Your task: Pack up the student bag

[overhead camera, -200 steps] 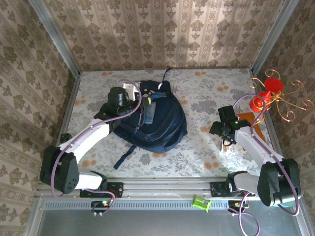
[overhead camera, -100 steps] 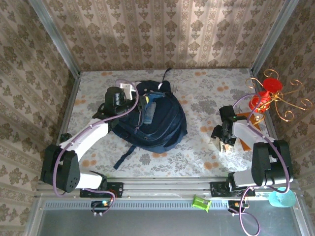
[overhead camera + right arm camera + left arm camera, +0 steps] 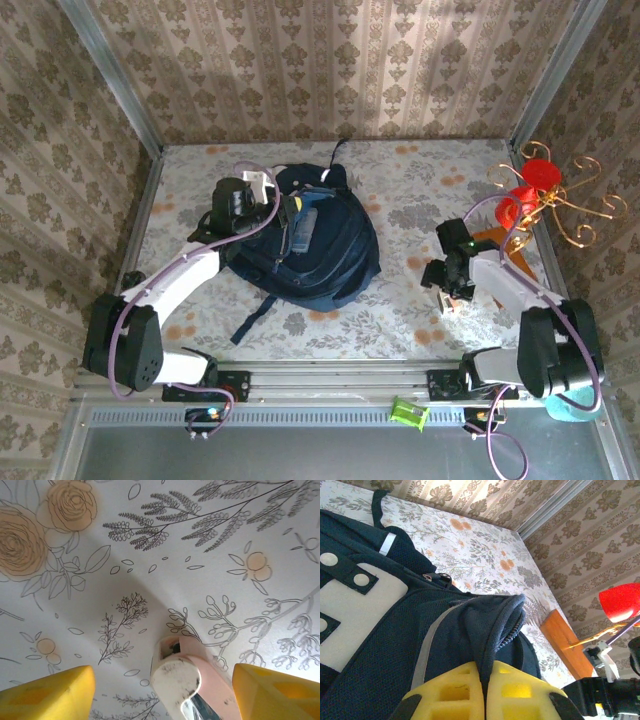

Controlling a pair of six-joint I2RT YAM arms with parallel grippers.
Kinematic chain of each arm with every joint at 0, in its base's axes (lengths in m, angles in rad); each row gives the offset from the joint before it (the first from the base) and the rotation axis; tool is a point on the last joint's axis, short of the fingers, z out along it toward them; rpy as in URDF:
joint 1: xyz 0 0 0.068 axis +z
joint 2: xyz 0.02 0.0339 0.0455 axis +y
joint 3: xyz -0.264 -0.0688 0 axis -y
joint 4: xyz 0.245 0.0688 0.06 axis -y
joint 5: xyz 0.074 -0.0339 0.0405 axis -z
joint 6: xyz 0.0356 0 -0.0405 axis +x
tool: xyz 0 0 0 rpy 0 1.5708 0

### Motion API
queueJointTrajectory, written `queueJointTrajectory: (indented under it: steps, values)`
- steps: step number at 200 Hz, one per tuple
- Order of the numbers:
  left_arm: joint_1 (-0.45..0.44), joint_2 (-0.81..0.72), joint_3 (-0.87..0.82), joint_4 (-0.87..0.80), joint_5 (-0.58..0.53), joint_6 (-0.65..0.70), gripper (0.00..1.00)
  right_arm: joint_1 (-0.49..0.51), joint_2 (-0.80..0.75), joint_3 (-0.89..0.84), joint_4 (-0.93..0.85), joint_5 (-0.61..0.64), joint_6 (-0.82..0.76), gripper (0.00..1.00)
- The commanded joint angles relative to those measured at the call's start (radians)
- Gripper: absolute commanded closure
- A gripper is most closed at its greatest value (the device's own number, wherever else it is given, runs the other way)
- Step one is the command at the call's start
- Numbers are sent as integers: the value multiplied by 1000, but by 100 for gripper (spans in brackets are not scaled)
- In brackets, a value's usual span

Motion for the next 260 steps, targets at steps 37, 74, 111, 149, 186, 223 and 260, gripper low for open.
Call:
queueJointTrajectory:
  steps: [37,74,111,149,186,223,260]
  values:
    - [21,-39,-3,94,-9,-18,100,-40,-78,-29,-48,78,27,25]
    - [22,-39,-5,96,-10,-18,100,-60,-185,-38,-53,109,40,23]
    - [20,-28,-3,101,-5,-26,100,-41,-252,-60,-69,88,71,23]
    - [21,-22,-3,106,-7,-29,100,31,-209,-114,-30,68,141,20]
    - [21,-24,-4,109,-1,-37,100,47,-167,-144,17,89,150,18]
    - [21,-29,-8,111,-5,-36,100,47,-129,-174,66,79,125,18]
    - [20,-28,-9,112,1,-39,100,49,-211,-174,41,124,133,19]
